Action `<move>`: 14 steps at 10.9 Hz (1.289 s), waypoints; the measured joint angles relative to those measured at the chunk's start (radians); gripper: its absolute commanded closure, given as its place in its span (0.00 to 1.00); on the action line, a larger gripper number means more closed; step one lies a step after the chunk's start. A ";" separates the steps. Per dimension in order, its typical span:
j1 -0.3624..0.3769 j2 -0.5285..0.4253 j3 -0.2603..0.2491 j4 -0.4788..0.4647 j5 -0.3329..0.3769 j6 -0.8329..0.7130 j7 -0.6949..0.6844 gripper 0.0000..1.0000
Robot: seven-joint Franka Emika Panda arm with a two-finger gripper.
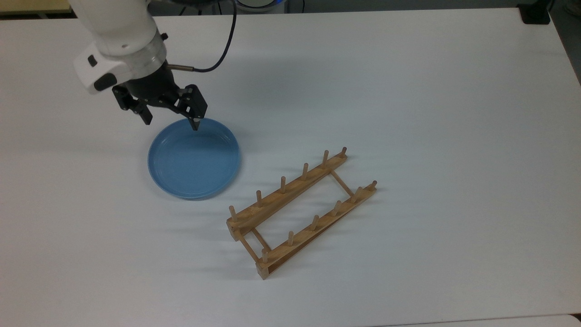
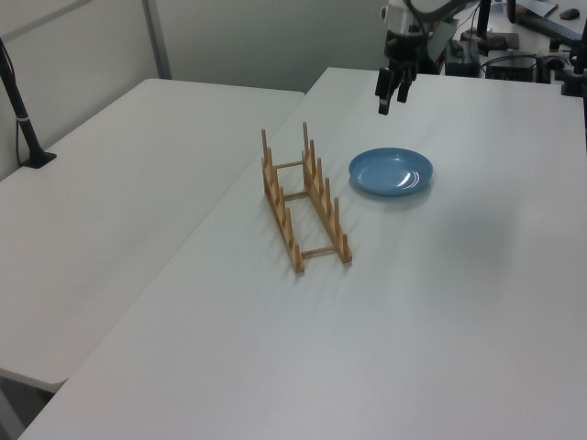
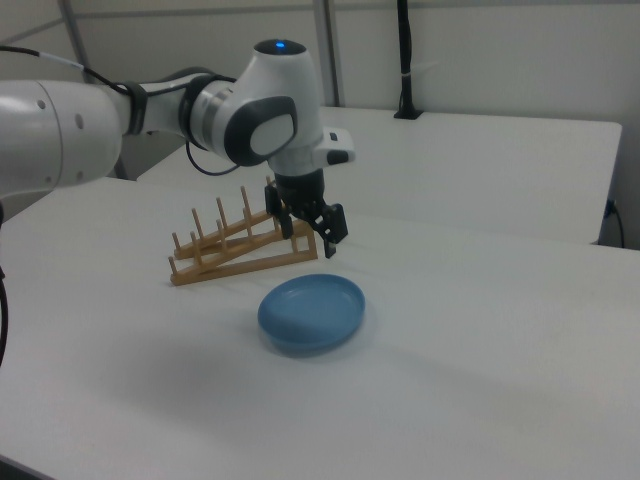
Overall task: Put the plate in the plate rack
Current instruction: 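Move the gripper down to the rim of the light blue plate, then close the gripper on the plate rim and tilt the plate up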
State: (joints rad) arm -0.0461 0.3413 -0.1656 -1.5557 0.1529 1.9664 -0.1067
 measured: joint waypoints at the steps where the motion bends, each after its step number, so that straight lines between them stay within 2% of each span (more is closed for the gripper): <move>1: -0.010 0.016 -0.007 0.000 0.000 0.002 -0.039 0.00; 5: -0.061 0.098 -0.020 0.000 0.000 0.083 -0.152 0.07; 8: -0.060 0.172 -0.020 -0.003 0.000 0.147 -0.164 0.14; 12: -0.056 0.218 -0.020 -0.002 0.000 0.184 -0.180 0.41; 14: -0.057 0.229 -0.020 -0.002 0.000 0.184 -0.193 0.48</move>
State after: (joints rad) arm -0.1031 0.5698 -0.1856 -1.5581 0.1527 2.1506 -0.2992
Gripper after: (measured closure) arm 0.330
